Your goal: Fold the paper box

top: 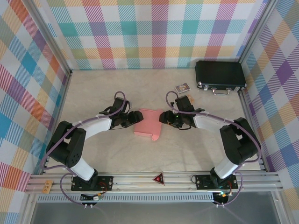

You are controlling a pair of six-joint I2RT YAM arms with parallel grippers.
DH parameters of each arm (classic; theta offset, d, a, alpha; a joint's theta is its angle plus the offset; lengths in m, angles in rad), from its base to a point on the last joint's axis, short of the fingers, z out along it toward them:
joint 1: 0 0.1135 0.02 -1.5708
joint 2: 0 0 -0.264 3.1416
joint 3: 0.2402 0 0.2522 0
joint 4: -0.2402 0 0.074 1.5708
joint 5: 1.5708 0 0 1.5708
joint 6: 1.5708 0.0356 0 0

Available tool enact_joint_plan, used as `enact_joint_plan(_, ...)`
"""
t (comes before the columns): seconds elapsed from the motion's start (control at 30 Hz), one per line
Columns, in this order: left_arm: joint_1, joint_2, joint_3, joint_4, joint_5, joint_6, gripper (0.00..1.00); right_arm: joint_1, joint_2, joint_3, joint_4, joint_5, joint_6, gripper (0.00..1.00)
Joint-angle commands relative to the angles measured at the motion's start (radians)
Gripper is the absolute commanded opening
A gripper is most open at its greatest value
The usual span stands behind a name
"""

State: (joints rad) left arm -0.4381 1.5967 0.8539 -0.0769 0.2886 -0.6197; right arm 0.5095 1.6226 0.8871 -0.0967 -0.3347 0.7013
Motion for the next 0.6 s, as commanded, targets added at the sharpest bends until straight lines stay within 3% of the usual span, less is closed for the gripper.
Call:
enact_joint_plan(0.0,0.001,0.026,0.044,-0.028,-0.030,0.054,0.62,-0.006,0.035,-0.018,0.083,-0.051,0.061,0.58)
enact_joint_plan(0.57,0.001,0.090,0.062,-0.012,0.008,0.065,0.44,-0.005,0.180,-0.045,0.329,-0.190,0.125,0.57)
